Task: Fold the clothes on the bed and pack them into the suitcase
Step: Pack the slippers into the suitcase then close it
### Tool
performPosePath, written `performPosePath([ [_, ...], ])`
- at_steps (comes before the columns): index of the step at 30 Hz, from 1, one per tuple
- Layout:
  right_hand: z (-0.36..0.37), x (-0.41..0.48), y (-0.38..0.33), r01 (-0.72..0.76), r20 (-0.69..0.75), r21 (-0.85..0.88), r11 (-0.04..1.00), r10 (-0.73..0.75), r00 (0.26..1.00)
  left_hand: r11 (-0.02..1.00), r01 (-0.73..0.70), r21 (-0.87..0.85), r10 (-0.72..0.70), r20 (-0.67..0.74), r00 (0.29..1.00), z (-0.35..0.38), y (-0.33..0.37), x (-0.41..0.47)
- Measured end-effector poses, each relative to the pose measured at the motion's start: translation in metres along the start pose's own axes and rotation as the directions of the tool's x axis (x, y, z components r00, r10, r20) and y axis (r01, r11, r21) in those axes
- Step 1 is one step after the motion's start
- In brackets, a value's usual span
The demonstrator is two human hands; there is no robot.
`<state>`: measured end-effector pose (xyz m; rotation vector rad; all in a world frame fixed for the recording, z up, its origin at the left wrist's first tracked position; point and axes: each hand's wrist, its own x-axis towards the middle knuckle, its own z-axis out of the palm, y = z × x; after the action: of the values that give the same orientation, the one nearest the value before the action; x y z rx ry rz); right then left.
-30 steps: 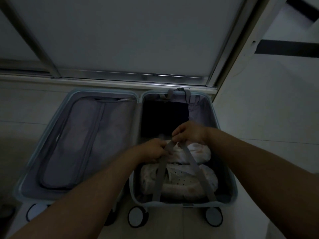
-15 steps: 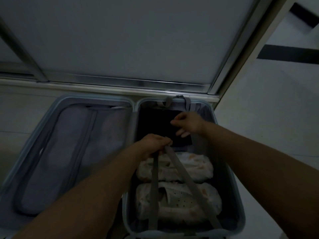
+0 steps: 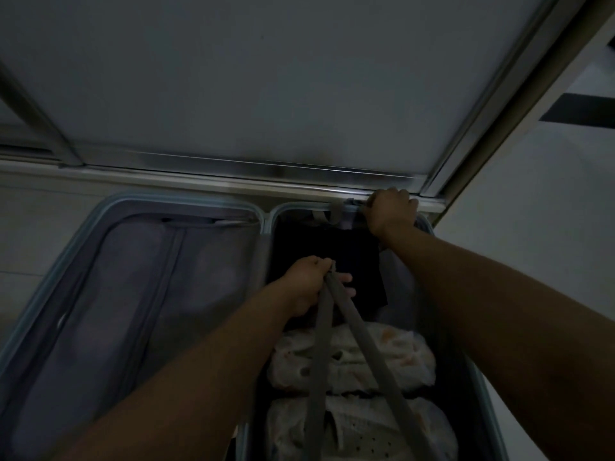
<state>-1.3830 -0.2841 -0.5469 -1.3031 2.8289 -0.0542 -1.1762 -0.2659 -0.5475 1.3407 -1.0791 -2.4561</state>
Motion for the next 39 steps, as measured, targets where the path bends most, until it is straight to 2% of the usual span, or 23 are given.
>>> performPosePath([
  [3,-0.005,0.0,-0.002,-0.012,0.045,0.36,0.933,-0.005,0.999,0.995,0.009,-0.097,-0.013,-0.042,0.999,0.0,-0.001,0.006],
  [7,-0.009,-0.033,-0.005,0.079,0.113,0.628,0.774,-0.191,0.975,0.993,0.035,-0.115,-0.045,-0.077,0.996,0.002,0.002,0.005],
  [9,-0.006,-0.057,-0.003,0.12,0.076,0.657,0.744,-0.224,0.972,0.996,0.03,-0.085,-0.035,-0.061,0.998,0.004,0.002,0.003],
  [11,-0.002,-0.078,0.003,0.101,0.04,0.696,0.711,-0.179,0.983,0.996,0.037,-0.077,-0.04,-0.043,0.998,0.007,0.001,-0.001],
  [13,0.005,-0.095,0.012,0.042,0.066,0.752,0.658,-0.138,0.988,0.993,0.058,-0.103,-0.061,-0.032,0.998,0.01,0.0,-0.004],
  [16,0.011,-0.113,0.024,0.022,0.108,0.787,0.617,-0.172,0.979,0.993,0.033,-0.117,-0.033,0.004,0.999,0.018,-0.003,-0.008],
  [21,0.01,-0.121,0.035,0.12,0.073,0.777,0.618,-0.278,0.958,0.997,-0.066,0.039,0.07,-0.108,0.992,0.03,-0.007,0.001],
  [23,0.005,-0.12,0.033,0.117,0.002,0.794,0.596,-0.195,0.981,0.995,-0.087,0.048,0.092,-0.118,0.989,0.031,-0.009,0.004],
  [25,-0.001,-0.119,0.031,-0.026,0.03,0.822,0.568,0.002,1.0,0.994,-0.091,0.057,0.097,-0.118,0.988,0.029,-0.011,0.003],
  [27,-0.008,-0.12,0.027,-0.319,0.303,0.811,0.49,0.115,0.946,0.993,-0.094,0.072,0.102,-0.116,0.988,0.028,-0.013,-0.001],
  [29,-0.012,-0.125,0.022,-0.571,0.598,0.747,0.342,0.032,0.801,0.99,-0.097,0.102,0.107,-0.106,0.989,0.026,-0.016,-0.003],
  [30,-0.012,-0.126,0.02,-0.617,0.652,0.732,0.29,-0.032,0.758,0.988,-0.097,0.117,0.109,-0.098,0.989,0.026,-0.017,-0.004],
  [31,-0.011,-0.128,0.019,-0.622,0.661,0.736,0.267,-0.085,0.746,0.987,-0.095,0.128,0.107,-0.09,0.99,0.025,-0.018,-0.005],
  [33,-0.013,-0.129,0.02,-0.615,0.666,0.74,0.273,-0.165,0.727,0.986,-0.082,0.143,0.093,-0.07,0.993,0.022,-0.02,-0.007],
  [35,-0.018,-0.127,0.022,-0.663,0.718,0.695,0.276,-0.235,0.655,0.987,-0.071,0.142,0.077,-0.038,0.996,0.019,-0.022,-0.011],
  [37,-0.022,-0.122,0.024,-0.74,0.773,0.63,0.235,-0.274,0.572,0.991,-0.063,0.118,0.065,-0.018,0.998,0.018,-0.022,-0.014],
  [39,-0.024,-0.119,0.025,-0.78,0.8,0.588,0.217,-0.303,0.518,1.0,-0.015,0.026,0.015,0.019,1.0,0.017,-0.023,-0.017],
])
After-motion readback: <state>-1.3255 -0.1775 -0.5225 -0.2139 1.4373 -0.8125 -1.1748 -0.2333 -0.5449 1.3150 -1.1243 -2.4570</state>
